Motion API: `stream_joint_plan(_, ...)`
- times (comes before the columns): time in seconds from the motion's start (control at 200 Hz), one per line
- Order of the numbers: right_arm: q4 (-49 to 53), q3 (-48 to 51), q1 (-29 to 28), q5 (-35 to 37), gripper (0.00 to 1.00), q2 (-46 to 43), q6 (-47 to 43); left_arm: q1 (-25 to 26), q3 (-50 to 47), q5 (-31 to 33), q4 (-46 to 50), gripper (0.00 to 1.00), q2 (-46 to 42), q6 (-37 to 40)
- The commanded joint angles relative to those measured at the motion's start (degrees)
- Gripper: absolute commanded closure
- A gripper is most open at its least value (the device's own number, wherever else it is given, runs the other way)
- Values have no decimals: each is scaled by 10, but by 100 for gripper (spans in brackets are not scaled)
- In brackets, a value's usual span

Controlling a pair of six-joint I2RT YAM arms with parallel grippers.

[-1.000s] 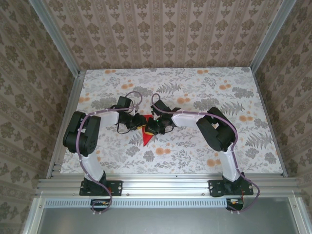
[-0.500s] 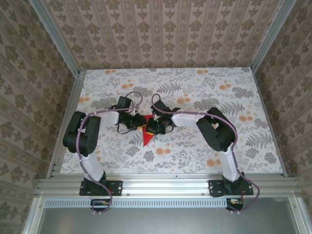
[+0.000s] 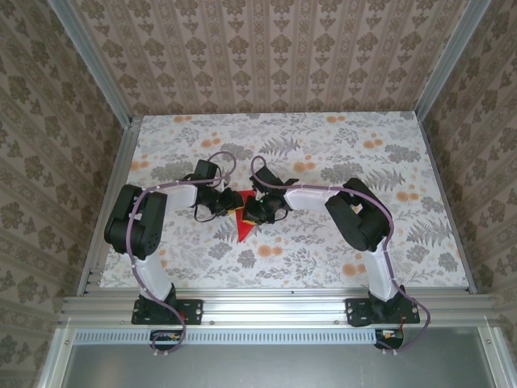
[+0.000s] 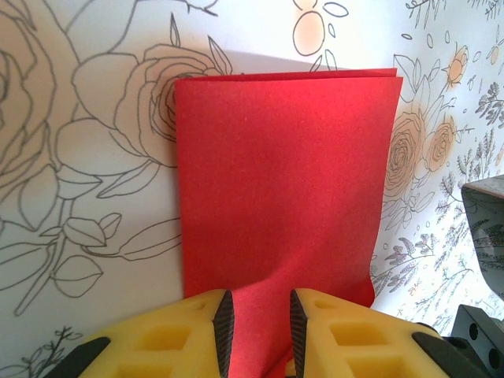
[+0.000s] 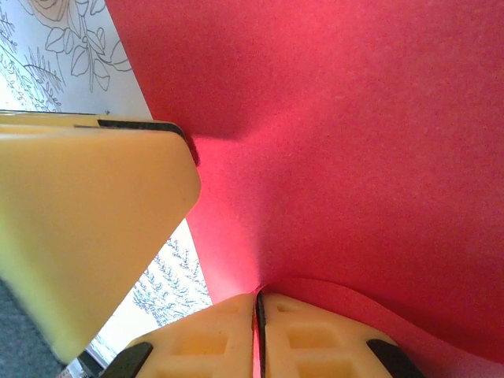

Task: Fold a paper plane with a square sheet of paper (pick it up from the middle)
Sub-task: Third fold the triangle at the center of the table.

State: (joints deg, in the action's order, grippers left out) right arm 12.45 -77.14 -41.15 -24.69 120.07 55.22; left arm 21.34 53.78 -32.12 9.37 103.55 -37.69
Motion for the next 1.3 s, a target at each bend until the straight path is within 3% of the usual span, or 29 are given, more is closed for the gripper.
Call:
stream_joint_plan(0.0, 18, -3, -2, -5, 88, 8, -12, 5, -6, 14, 29, 70, 11, 15)
stream_joint_plan(1.0, -12, -7, -2, -21, 86, 29, -7, 7, -6, 12, 29, 71, 11, 17)
stream_joint_plan(1.295, 20, -5, -2, -1, 75, 34, -14, 7, -2, 16, 34, 70, -9, 12)
